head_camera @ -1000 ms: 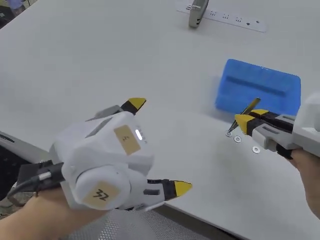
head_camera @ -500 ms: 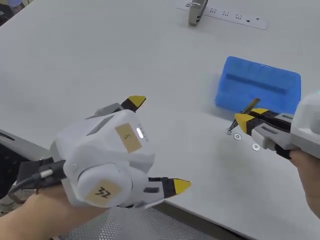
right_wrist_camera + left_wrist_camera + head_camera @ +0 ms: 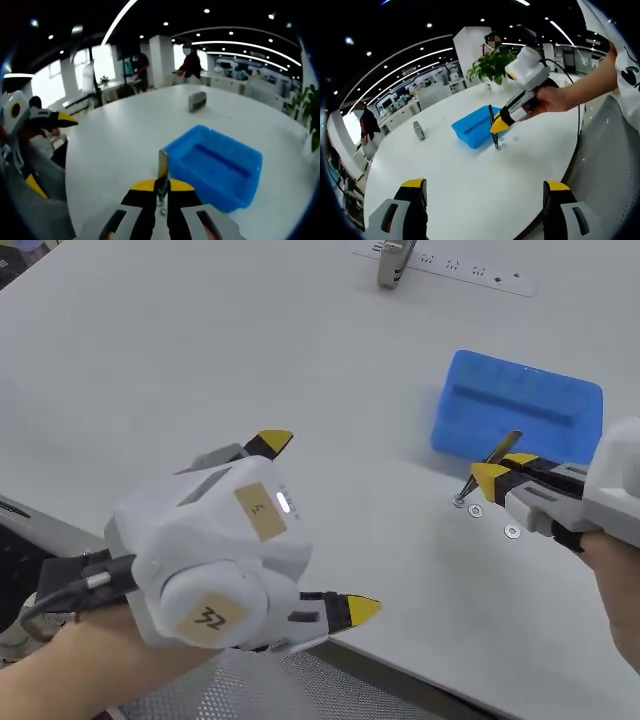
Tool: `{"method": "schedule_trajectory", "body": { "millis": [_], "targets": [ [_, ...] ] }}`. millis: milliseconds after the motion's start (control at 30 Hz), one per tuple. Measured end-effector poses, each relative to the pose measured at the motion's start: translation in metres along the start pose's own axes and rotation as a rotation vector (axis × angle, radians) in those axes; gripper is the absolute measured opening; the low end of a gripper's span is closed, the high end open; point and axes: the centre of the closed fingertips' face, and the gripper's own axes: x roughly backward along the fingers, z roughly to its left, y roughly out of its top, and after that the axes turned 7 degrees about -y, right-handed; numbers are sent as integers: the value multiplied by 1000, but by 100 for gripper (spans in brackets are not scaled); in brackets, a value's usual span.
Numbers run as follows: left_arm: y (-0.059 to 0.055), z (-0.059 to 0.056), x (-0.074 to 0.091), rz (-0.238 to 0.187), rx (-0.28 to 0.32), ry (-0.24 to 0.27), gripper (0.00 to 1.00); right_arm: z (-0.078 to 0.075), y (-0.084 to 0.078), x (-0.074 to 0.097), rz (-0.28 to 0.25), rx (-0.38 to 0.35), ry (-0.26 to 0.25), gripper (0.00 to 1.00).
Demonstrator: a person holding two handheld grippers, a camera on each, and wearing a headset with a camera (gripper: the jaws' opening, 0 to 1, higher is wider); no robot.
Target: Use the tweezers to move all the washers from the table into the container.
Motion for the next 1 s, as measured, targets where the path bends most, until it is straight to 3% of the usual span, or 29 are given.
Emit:
{"method": "schedule_trajectory", "body": {
  "millis": [500,733,1000],
  "targets": [
    [-2,-2,-1,10,-6,-8,99,-6,37,18,-77,-1,-9,3],
    [-3,-2,-2,16,-6,-9,99,-17,58,19,-123,9,-31,3],
    [-3,-4,-2,18,-11,-15,99,-28,70,15,-151,12,-57,3]
  ]
}}
